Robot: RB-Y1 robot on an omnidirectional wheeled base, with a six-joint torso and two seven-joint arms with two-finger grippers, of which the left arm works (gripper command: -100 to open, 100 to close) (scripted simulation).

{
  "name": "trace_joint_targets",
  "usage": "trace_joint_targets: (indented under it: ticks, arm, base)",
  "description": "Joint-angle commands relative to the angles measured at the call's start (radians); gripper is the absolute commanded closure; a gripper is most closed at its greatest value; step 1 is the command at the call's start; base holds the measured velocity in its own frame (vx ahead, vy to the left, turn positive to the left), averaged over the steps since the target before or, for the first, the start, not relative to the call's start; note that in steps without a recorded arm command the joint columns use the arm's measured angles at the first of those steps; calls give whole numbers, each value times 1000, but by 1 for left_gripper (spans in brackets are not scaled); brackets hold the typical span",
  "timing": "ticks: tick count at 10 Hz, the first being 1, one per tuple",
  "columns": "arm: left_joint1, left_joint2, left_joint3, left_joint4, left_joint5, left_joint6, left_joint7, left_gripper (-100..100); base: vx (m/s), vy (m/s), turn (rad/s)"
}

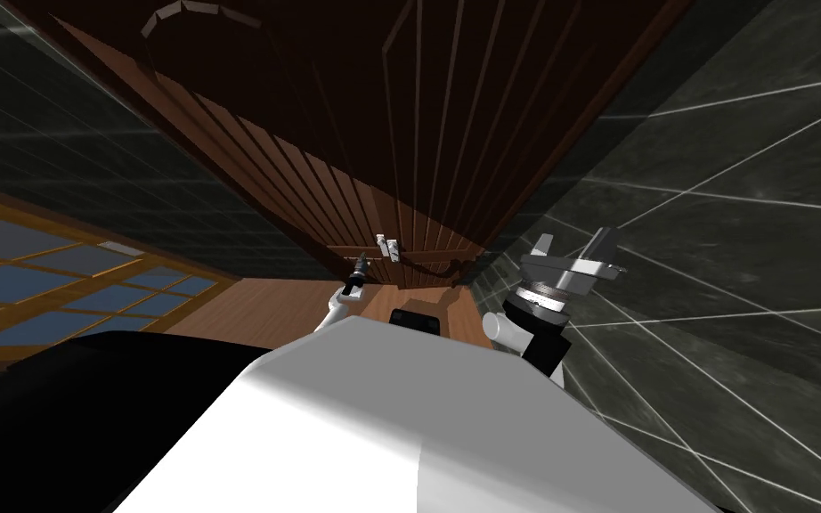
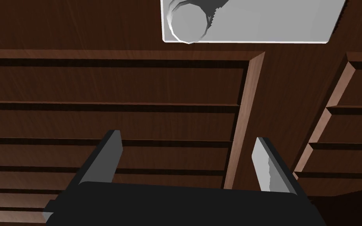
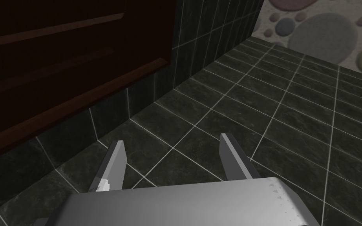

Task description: Pull the door open

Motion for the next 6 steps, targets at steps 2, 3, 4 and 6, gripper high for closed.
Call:
trace_joint_targets:
  ticks: [2,3,4,6]
  arm:
    - [23,23,49,16,5,7,-6,-100]
    - [28,33,67,24,7,8,-7,-100]
    - [31,41,83,32,9,9,-9,-100]
    - [27,52,109,48,12,10,-13,-100]
  base:
    - [-69,104,145]
    - [4,79,89]
    - [33,50,91]
    - [121,40,51]
